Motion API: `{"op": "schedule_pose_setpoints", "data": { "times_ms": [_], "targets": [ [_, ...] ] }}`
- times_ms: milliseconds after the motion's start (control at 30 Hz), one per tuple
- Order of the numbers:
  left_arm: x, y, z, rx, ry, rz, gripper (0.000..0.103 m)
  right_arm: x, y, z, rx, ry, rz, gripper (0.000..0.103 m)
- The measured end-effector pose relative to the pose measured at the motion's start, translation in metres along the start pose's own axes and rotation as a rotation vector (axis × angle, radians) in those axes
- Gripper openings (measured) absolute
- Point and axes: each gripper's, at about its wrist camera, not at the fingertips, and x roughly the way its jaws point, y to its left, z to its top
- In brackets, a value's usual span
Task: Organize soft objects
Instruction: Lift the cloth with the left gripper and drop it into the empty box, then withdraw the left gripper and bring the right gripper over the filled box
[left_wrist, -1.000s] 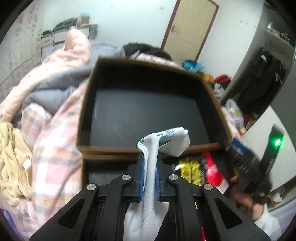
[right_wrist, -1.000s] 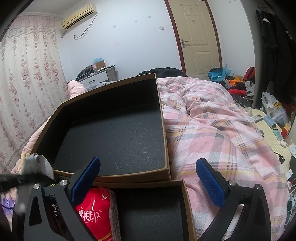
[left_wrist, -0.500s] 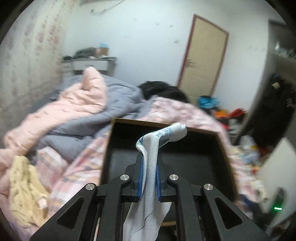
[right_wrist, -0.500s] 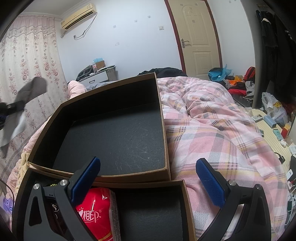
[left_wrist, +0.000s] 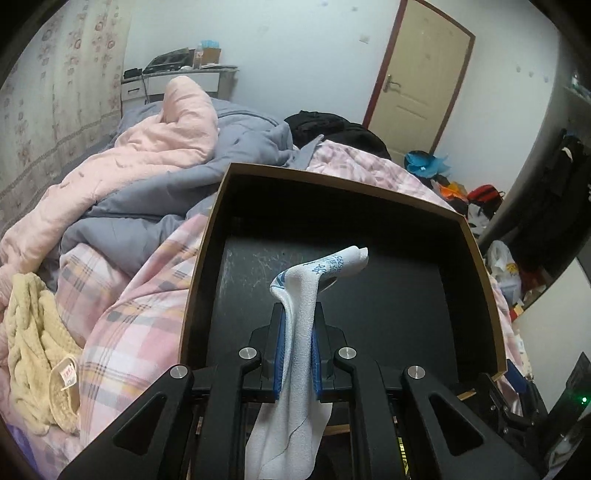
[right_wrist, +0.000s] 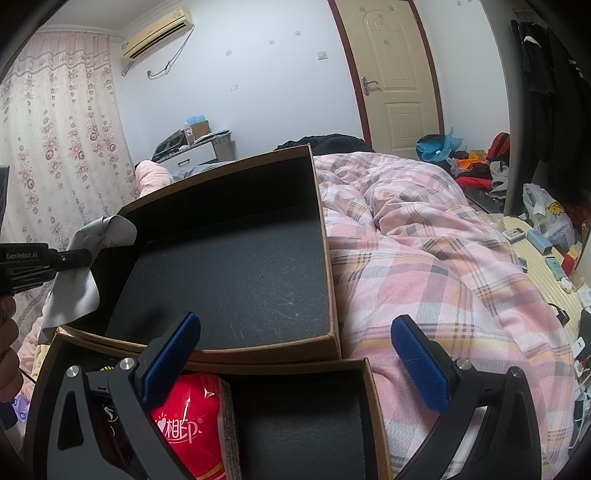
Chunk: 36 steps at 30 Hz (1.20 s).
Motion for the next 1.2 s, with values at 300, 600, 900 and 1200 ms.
{"op": "schedule_pose_setpoints", "data": {
  "times_ms": [300,600,900,1200],
  "targets": [
    [-0.028,0.002,-0.013,-0.026,-0.109,0.006,0.097,0.000,0.000,0.000,0.000,0.000,0.000,0.102],
    [-0.071,0.015,-0.026,-0.052,-0.207,-0.074,0.097,0.000,-0.001,0.000,0.001,0.001,0.001,0.102],
    [-0.037,0.045,-0.055,-0.193,-0.053,-0.150,0.097,0.000,-0.001,0.000,0.000,0.000,0.000,0.102],
    [-0.017,0.031,-0.073,-0.133,-0.036,-0.061,0.097,-0.005,0.015,0.000,-0.060,-0.011,0.048,0.102]
  ]
}}
